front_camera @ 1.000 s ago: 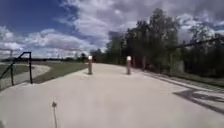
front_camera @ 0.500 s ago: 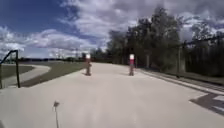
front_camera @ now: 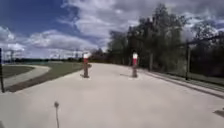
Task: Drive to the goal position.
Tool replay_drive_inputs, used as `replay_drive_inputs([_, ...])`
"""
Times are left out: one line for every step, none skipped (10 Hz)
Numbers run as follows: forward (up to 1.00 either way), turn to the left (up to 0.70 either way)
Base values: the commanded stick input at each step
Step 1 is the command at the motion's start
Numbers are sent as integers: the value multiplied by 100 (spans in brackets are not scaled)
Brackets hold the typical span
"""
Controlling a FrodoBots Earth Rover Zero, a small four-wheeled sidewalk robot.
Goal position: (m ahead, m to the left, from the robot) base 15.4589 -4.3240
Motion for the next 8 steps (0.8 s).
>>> replay_drive_inputs([100,0])
replay_drive_inputs([100,0])
replay_drive_inputs([100,0])
replay_drive_inputs([100,0])
replay_drive_inputs([100,0])
replay_drive_inputs([100,0])
replay_drive_inputs([100,0])
replay_drive_inputs([100,0])
